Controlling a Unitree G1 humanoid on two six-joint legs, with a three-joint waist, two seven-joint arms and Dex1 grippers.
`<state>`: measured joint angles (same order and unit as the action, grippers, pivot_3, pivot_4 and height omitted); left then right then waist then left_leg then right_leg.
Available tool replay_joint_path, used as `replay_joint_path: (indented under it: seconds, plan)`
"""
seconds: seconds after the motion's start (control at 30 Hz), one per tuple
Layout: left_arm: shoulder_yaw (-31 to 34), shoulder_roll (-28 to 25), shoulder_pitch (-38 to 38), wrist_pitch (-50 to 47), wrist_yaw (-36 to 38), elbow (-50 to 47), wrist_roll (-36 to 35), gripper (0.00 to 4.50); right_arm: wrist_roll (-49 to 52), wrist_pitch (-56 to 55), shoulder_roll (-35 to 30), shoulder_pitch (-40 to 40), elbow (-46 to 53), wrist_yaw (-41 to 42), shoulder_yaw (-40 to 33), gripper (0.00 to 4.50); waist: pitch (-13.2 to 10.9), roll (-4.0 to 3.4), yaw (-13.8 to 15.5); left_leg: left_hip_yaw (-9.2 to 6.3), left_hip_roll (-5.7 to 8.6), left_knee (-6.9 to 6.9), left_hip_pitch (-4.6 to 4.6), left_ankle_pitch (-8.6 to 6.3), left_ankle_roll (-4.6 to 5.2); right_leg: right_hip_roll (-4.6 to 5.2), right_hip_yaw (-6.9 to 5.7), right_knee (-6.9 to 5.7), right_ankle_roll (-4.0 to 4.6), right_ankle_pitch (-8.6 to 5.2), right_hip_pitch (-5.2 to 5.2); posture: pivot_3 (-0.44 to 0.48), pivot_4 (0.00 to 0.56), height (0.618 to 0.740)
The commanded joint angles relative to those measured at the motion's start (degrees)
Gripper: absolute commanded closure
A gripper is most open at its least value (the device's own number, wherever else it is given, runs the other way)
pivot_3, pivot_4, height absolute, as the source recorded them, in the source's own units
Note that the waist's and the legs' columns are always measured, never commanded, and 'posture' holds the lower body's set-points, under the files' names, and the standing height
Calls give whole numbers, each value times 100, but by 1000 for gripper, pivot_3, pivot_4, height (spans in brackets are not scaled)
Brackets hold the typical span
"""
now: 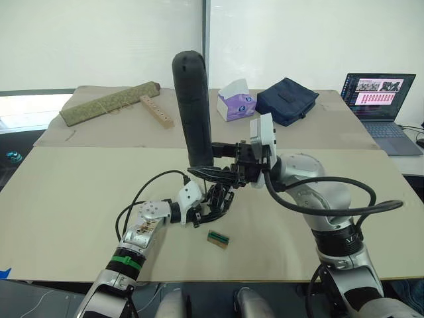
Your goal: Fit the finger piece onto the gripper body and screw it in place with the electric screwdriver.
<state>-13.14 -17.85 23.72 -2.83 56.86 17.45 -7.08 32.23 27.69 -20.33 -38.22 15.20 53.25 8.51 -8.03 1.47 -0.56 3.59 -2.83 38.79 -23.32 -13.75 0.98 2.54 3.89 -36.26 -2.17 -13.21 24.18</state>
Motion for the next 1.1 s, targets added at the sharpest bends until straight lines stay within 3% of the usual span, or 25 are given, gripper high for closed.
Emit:
replay_joint_path:
  seconds: [0.03,1.1]
  plan:
    - [-244,-26,-172,-173,83,207,147,2220,79,-157,-32,-207,155,35,-198,2568,0,0,0,0,0,0,0,0,0,0,0,0,0,0,0,0,150,740]
    - [-260,-23,-249,-239,55,119,136,2220,-36,-96,-66,-38,146,46,-18,2568,0,0,-4,0,0,-2,0,0,0,0,0,2,0,0,1,0,150,740]
